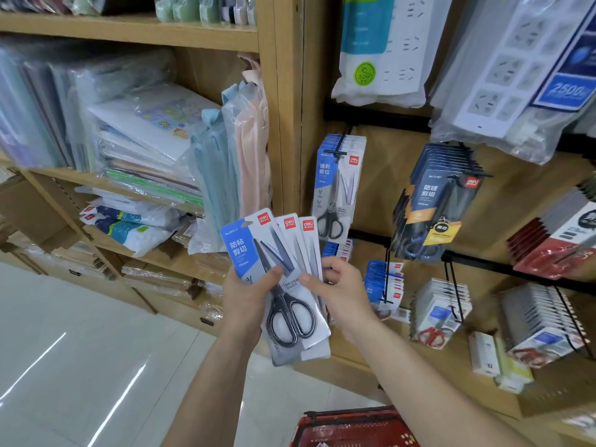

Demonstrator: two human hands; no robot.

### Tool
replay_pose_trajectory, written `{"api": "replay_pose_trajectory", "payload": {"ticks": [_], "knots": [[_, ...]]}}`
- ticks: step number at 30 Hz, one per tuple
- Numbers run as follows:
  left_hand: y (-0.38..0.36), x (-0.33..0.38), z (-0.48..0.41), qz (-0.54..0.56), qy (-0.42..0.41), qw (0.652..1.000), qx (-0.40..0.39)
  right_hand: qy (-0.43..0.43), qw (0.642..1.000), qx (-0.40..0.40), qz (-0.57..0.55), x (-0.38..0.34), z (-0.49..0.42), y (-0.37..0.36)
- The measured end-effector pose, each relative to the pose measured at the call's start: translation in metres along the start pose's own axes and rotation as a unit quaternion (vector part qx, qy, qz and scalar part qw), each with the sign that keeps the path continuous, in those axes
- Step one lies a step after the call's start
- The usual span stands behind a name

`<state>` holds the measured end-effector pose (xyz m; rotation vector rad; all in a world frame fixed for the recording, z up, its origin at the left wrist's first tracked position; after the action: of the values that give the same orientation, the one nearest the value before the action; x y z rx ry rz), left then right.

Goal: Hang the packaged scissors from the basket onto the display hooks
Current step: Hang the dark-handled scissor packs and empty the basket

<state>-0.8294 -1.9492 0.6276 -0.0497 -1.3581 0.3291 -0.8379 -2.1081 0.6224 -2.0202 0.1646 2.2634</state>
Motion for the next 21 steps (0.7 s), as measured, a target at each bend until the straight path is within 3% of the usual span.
{"api": "replay_pose_trajectory", "payload": {"ticks": [13,21], "knots": [[0.006,0.009,0.0,0.025,0.015,0.999,-0.029,-0.014,0.999,0.022,-0.043,0.006,0.001,0.006],[0.017,0.002,-0.01,0.076,0.04,0.996,0.004,-0.021,0.991,0.119,-0.049,0.013,-0.012,0.013]]}}
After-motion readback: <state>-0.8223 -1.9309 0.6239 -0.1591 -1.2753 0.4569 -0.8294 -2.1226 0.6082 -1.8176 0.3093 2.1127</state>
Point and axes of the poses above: each hand's wrist, its own z-axis away from the middle knuckle, its own y-axis out of the back of the hand, x = y × z, the point moved 2 cm from there along -z, towards the middle knuckle, and after that the axes turned 2 degrees about y, right-handed, at the moved point
